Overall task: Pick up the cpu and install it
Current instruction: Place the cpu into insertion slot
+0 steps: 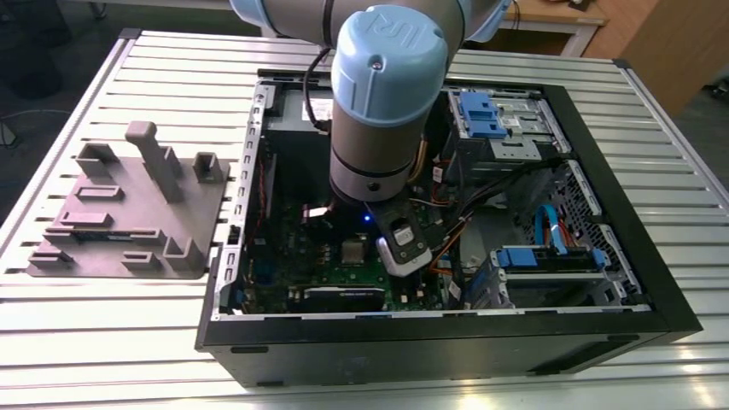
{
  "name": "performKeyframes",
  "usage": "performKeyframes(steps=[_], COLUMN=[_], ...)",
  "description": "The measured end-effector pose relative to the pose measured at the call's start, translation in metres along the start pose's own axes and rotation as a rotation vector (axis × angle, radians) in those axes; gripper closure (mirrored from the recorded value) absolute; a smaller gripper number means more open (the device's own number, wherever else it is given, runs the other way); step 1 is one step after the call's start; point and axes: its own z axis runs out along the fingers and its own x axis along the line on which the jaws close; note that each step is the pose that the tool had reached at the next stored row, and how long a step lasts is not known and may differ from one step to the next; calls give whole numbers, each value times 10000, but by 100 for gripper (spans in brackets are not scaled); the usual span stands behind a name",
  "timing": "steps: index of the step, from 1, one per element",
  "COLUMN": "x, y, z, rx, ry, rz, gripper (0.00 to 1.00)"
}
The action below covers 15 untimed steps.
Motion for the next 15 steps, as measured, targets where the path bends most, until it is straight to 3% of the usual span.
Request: performKeyframes(steps=[8,10,11,15], x=[-1,0,0,1], y=[0,0,0,5], z=[1,-1,-7,-80], rx=[-5,-6,-4,-5], ry=[-2,-1,0,0], rz=[-1,-1,0,0], gripper=[54,48,42,42])
